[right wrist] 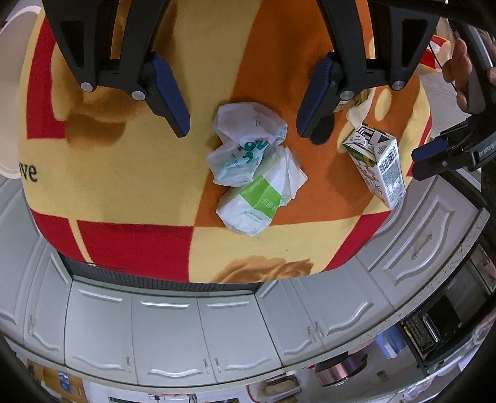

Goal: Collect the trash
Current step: 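Return both open tools to the remaining items on the table, then grasp the white milk carton with the left tool while the right tool grasps a plastic wrapper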

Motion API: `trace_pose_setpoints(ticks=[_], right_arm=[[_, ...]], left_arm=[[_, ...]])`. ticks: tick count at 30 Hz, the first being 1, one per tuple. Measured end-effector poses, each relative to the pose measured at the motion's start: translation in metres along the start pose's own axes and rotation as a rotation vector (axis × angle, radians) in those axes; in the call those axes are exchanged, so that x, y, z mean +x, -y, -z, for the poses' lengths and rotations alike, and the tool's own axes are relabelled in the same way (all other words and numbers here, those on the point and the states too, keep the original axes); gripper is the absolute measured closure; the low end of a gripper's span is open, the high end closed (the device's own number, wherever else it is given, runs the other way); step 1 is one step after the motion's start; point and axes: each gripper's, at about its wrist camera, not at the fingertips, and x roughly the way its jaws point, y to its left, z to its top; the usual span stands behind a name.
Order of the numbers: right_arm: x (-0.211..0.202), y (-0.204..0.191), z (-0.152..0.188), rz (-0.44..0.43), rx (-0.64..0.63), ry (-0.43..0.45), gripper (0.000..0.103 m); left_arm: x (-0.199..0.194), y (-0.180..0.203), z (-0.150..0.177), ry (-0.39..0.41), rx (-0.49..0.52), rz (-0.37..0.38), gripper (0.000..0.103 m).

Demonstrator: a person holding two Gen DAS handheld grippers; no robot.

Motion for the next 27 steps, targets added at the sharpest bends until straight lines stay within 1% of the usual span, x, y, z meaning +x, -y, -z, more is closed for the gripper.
trace_pose_setpoints(ticks=[3, 4, 5, 8, 10, 12, 15, 18, 20, 23, 27], right_arm=[[0.000, 0.006, 0.000, 0.000, 0.009, -0.006, 0.034], [0.000, 0.008, 0.000, -0.002, 0.013, -0.007, 0.034], [0.000, 0.010, 0.000, -0.003, 0.018, -0.007, 0.034], [0.001, 0.013, -0.002, -0.004, 0.025, -0.007, 0.034], [0.003, 0.012, -0.003, -0.005, 0.025, -0.009, 0.034], [0.005, 0.012, -0.004, -0.002, 0.025, -0.014, 0.033], [0.005, 0.012, -0.003, 0.001, 0.019, -0.017, 0.033], [0.004, 0.012, -0.004, 0.008, 0.018, -0.020, 0.033], [0.003, 0.013, -0.004, 0.011, 0.021, -0.019, 0.033], [0.002, 0.012, -0.005, 0.005, 0.023, -0.019, 0.033], [0.005, 0.005, -0.005, -0.006, 0.005, -0.018, 0.031]], left_arm=[[-0.003, -0.017, -0.002, 0.036, 0.013, -0.110, 0.031], [-0.002, -0.024, -0.003, 0.042, 0.019, -0.172, 0.031], [0.001, -0.029, -0.002, 0.035, 0.017, -0.217, 0.031], [0.015, -0.038, -0.005, -0.001, 0.011, -0.274, 0.031], [0.032, -0.034, -0.010, -0.031, 0.039, -0.303, 0.031], [0.042, -0.020, -0.016, -0.010, 0.075, -0.318, 0.031], [0.059, -0.008, -0.031, -0.029, 0.098, -0.256, 0.031], [0.075, 0.010, -0.046, -0.047, 0.116, -0.164, 0.031], [0.080, 0.020, -0.054, -0.065, 0.102, -0.102, 0.031], [0.069, 0.026, -0.057, -0.062, 0.082, -0.038, 0.031], [0.049, 0.035, -0.050, -0.057, 0.078, 0.011, 0.031]])
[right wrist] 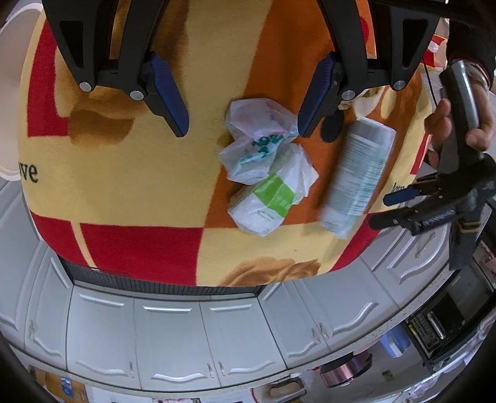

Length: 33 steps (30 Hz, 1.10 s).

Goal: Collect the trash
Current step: 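Grasp the white milk carton with the left tool while the right tool grasps a plastic wrapper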

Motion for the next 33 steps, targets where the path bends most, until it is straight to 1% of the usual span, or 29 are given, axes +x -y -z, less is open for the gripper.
trace_pose_setpoints(ticks=[3, 4, 7, 8, 10, 11, 12, 13, 16, 21, 24, 25, 26, 28, 33], right_arm=[[0.008, -0.003, -0.001, 0.001, -0.004, -0.002, 0.030], [0.010, -0.003, -0.001, 0.002, -0.002, 0.001, 0.030], [0.013, -0.001, -0.004, -0.007, 0.006, 0.038, 0.031], [0.014, 0.000, -0.004, -0.008, 0.008, 0.051, 0.033], [0.015, 0.002, -0.006, -0.005, 0.002, 0.065, 0.061], [0.014, 0.003, -0.006, -0.006, 0.000, 0.069, 0.062], [0.012, 0.005, -0.005, -0.015, 0.005, 0.072, 0.068], [0.010, 0.007, -0.004, -0.020, 0.007, 0.074, 0.070], [-0.001, 0.013, 0.002, -0.017, 0.009, 0.087, 0.073], [-0.020, 0.027, 0.010, -0.024, 0.049, 0.112, 0.073], [-0.029, 0.030, 0.013, -0.025, 0.054, 0.124, 0.073], [-0.032, 0.030, 0.015, -0.026, 0.052, 0.127, 0.073], [-0.035, 0.029, 0.016, -0.027, 0.050, 0.130, 0.073], [-0.041, 0.028, 0.018, -0.027, 0.043, 0.140, 0.073], [-0.059, 0.024, 0.022, -0.025, 0.029, 0.172, 0.073]], left_arm=[[-0.004, 0.016, 0.003, -0.011, 0.029, 0.014, 0.031], [-0.004, 0.021, 0.007, -0.029, 0.044, 0.022, 0.030], [0.001, 0.029, 0.015, -0.068, 0.054, 0.040, 0.030], [0.004, 0.031, 0.016, -0.078, 0.052, 0.043, 0.030], [0.011, 0.036, 0.021, -0.101, 0.055, 0.054, 0.030], [0.012, 0.038, 0.023, -0.104, 0.057, 0.060, 0.030], [0.013, 0.040, 0.025, -0.105, 0.061, 0.064, 0.030], [0.014, 0.043, 0.027, -0.104, 0.068, 0.067, 0.030], [0.016, 0.056, 0.032, -0.099, 0.099, 0.061, 0.030], [0.034, 0.072, 0.042, -0.123, 0.153, -0.019, 0.030], [0.042, 0.079, 0.047, -0.109, 0.201, -0.076, 0.031], [0.045, 0.080, 0.049, -0.106, 0.222, -0.101, 0.033], [0.046, 0.080, 0.049, -0.105, 0.233, -0.112, 0.048], [0.043, 0.079, 0.049, -0.099, 0.250, -0.121, 0.048], [0.020, 0.083, 0.048, -0.024, 0.271, -0.124, 0.048]])
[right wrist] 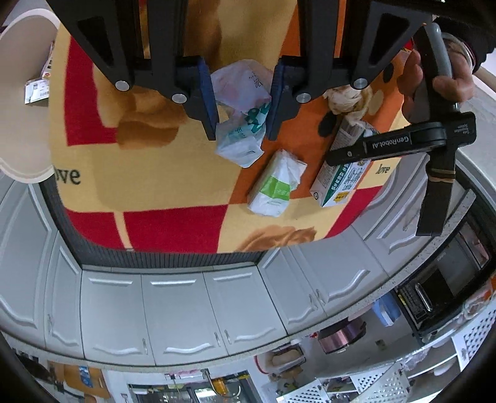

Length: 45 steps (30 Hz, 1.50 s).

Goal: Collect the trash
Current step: 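Grasp the white milk carton with the left tool while the right tool grasps a plastic wrapper, then carry the milk carton and wrapper over the bin and open both tools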

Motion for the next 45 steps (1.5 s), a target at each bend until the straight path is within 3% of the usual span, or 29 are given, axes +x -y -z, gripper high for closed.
trace_pose_setpoints(ticks=[10, 21, 34, 45], right_arm=[[-0.029, -0.007, 0.003, 0.011, -0.011, 0.047, 0.073], [-0.071, 0.015, 0.011, 0.058, 0.021, 0.102, 0.073], [-0.115, 0.061, 0.027, 0.132, 0.082, 0.150, 0.073], [-0.141, 0.124, 0.045, 0.211, 0.198, 0.166, 0.073]], left_arm=[[-0.054, 0.038, 0.010, 0.113, 0.093, 0.020, 0.048], [-0.072, 0.093, 0.023, 0.155, 0.186, 0.068, 0.048], [-0.063, 0.174, 0.036, 0.123, 0.290, 0.175, 0.049], [-0.039, 0.244, 0.045, 0.065, 0.372, 0.242, 0.049]])
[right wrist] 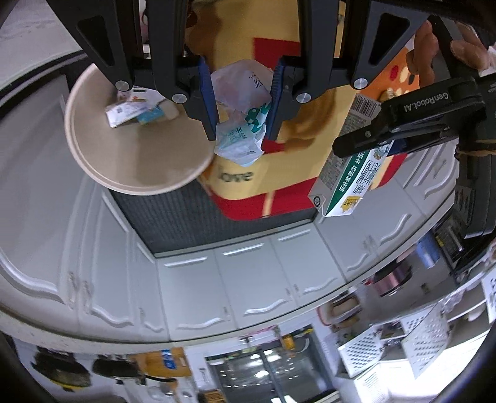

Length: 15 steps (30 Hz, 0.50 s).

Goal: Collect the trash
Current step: 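Carry the milk carton and wrapper over the bin and open both tools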

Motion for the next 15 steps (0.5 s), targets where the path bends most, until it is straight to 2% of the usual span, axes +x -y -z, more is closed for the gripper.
trace_pose_setpoints(ticks=[15], right_arm=[[0.019, 0.073, 0.005, 0.083, 0.119, -0.048, 0.073]], left_arm=[[0.057, 0.055, -0.012, -0.045, 0.063, 0.023, 0.049]])
